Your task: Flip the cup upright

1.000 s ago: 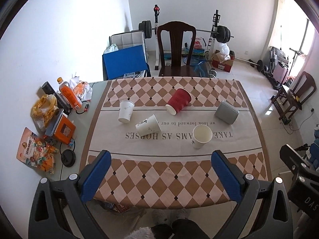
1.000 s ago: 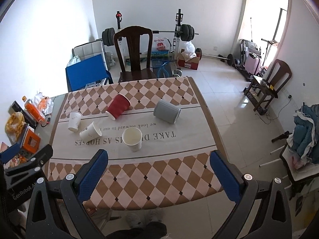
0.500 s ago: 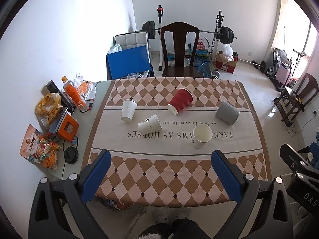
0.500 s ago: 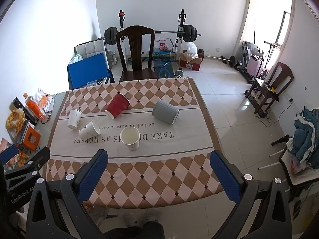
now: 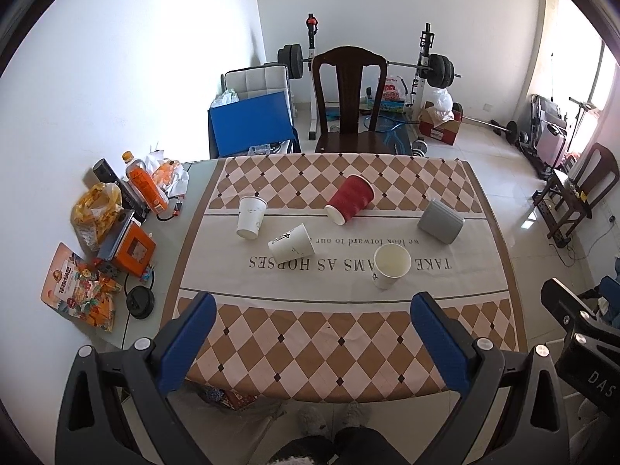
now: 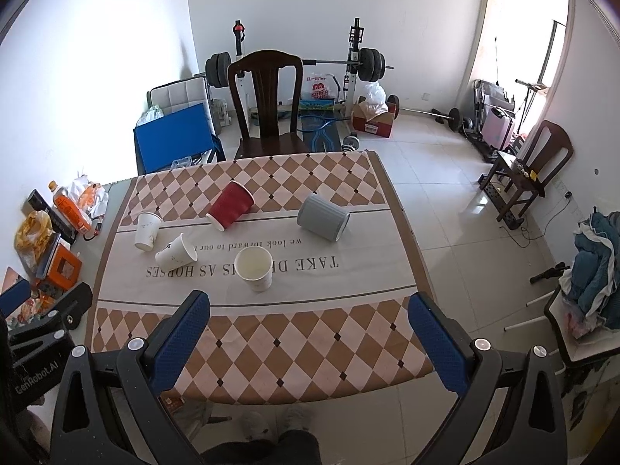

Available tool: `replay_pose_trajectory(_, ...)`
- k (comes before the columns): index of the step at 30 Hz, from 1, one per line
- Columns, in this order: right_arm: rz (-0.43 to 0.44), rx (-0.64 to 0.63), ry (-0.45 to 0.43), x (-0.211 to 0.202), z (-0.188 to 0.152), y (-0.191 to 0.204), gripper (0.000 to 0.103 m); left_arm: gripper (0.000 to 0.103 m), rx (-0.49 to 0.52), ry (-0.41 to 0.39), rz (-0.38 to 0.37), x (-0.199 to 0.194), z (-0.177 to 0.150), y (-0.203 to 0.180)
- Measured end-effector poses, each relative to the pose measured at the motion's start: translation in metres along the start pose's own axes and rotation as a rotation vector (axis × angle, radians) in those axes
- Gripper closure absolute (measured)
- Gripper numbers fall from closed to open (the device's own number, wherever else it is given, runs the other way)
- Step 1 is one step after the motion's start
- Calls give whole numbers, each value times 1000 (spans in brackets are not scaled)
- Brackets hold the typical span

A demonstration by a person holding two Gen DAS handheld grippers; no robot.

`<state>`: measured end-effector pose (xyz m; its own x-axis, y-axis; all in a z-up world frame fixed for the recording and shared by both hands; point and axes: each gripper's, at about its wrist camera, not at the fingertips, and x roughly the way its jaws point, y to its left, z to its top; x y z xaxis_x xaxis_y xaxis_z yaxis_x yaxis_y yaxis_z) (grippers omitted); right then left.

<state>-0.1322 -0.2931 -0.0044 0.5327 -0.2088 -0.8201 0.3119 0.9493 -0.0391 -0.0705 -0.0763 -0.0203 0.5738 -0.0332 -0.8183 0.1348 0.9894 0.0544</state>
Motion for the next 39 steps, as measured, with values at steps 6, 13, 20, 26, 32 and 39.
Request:
replay_pose_trajectory(6,0,1,0,1,0,0,0,1,6,-1,-6,-3,-2,-2)
replay_pose_trajectory(13,-1,-2,-4,-1,1,-1,0,1,9,-1,-8,-3,-3,-3)
replay_pose_trajectory(20,-1,-2,-4,0,0,0,0,1,24,7,-20,-5,-2,-8)
replay_pose_trajectory(26,-1,-1,-6,0,0,0,0,1,26,7,-18,-6,-1,-8)
replay_pose_trajectory(32,-1,-2,-10,-2,1,0,0,1,23,0,-20,-6,1,-7)
replay_pose_trajectory(39,-1,-2,-12,-4,4,-1,0,1,23,1,-19,-6,1,-7)
